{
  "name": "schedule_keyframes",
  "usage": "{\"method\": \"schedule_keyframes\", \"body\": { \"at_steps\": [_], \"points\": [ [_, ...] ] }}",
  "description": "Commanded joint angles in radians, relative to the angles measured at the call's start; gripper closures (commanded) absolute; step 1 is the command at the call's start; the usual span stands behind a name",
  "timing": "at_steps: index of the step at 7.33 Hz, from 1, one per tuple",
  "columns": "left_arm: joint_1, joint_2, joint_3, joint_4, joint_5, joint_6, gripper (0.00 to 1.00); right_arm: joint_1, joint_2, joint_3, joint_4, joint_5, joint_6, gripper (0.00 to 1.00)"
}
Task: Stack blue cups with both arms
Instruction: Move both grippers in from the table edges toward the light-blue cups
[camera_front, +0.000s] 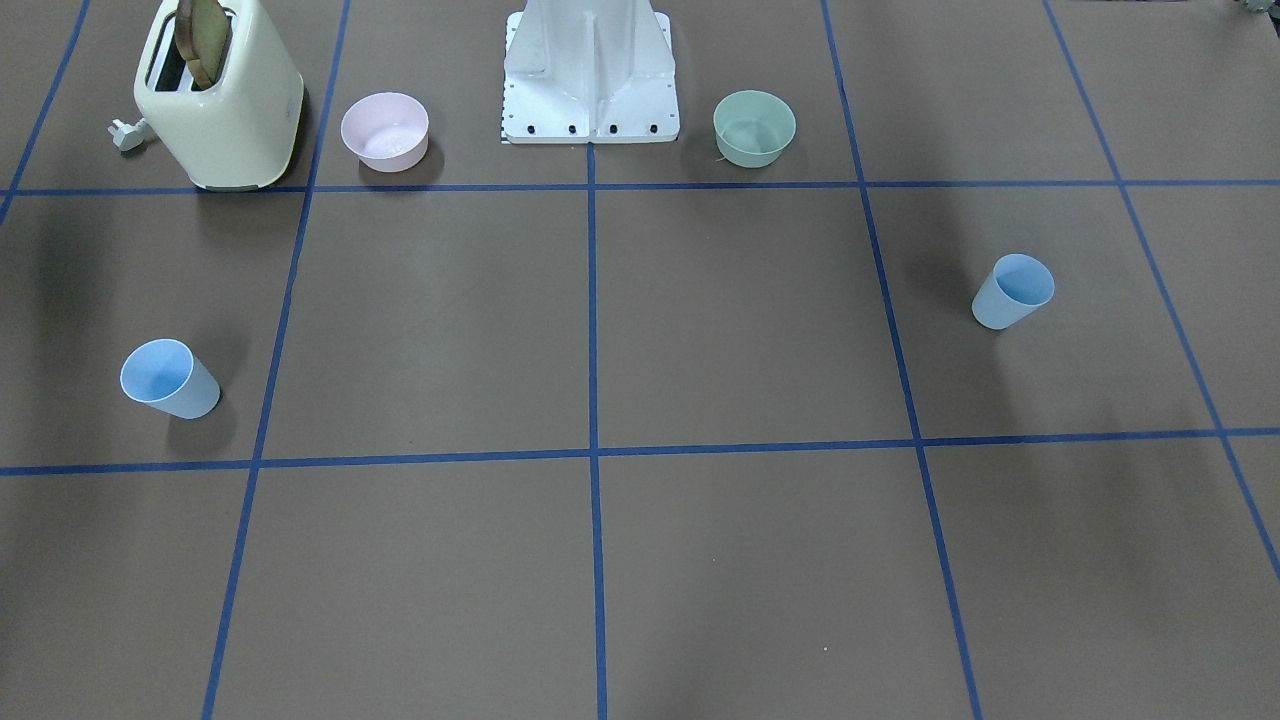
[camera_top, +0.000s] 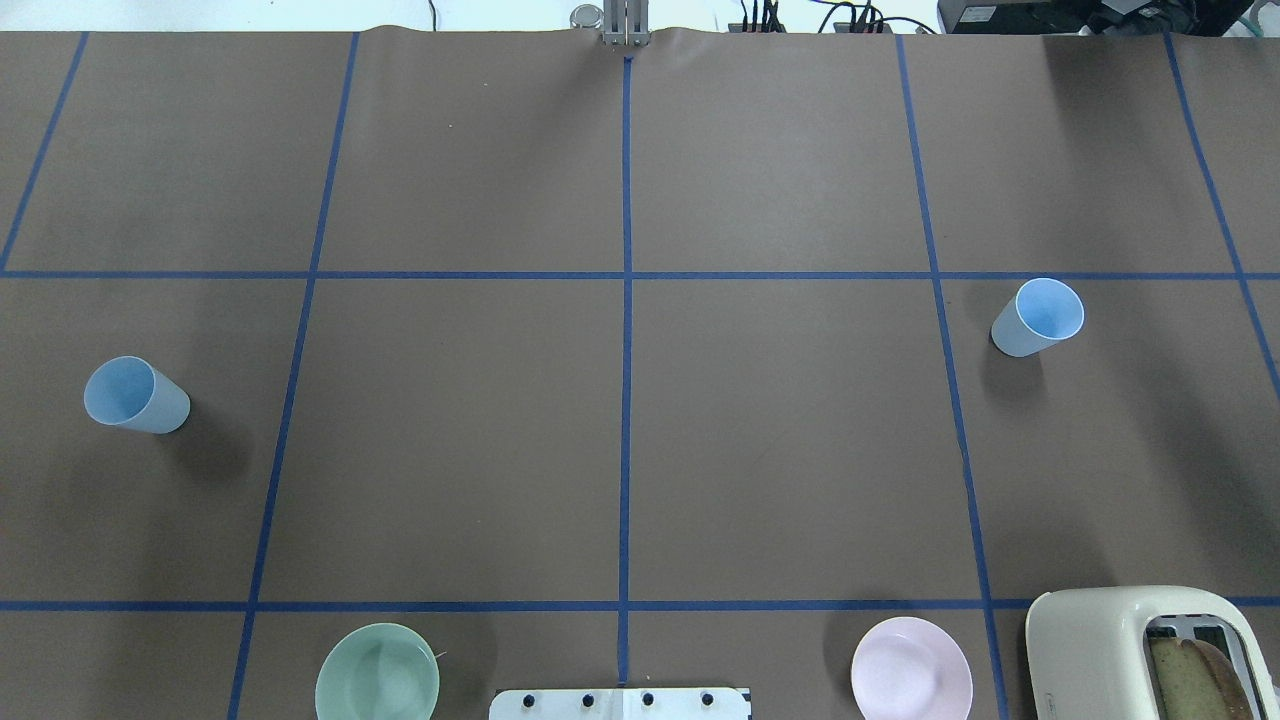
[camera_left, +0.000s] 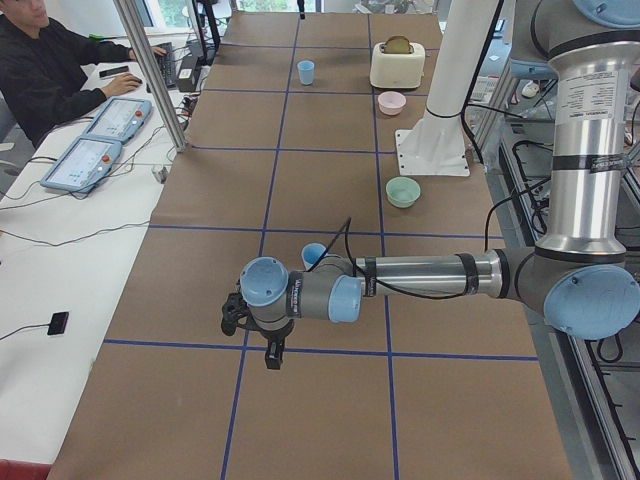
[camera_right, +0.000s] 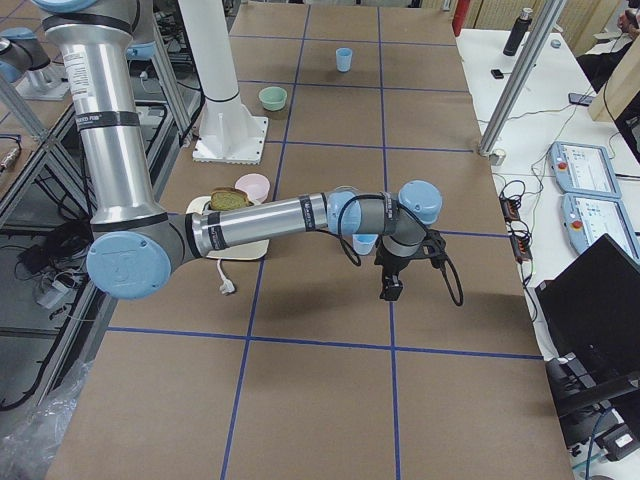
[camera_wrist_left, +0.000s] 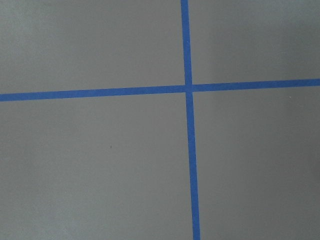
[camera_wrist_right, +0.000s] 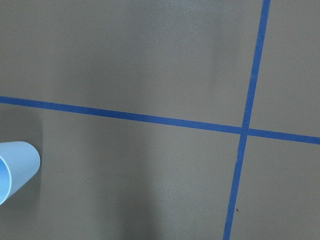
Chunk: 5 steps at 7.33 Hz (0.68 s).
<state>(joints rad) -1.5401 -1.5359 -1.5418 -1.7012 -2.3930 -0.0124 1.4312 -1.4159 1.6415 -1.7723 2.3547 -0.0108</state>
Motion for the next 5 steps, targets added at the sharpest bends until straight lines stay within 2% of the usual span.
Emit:
{"method": "schedule_keyframes", "body": {
  "at_steps": [1, 4, 5],
  "points": [
    [0.002, -0.001, 0.000, 0.000, -0.001, -0.001, 0.01, -0.005, 0.003, -0.005, -0.001, -0.009, -0.003, 0.00],
    [0.006, -0.021, -0.001, 0.003, -0.003, -0.023, 0.01, -0.006, 0.003, 0.001, 0.014, -0.015, 0.000, 0.00],
    [0.006, -0.059, -0.014, 0.002, -0.008, -0.125, 0.01, -0.005, 0.006, 0.000, 0.096, -0.017, 0.000, 0.00]
  ]
}}
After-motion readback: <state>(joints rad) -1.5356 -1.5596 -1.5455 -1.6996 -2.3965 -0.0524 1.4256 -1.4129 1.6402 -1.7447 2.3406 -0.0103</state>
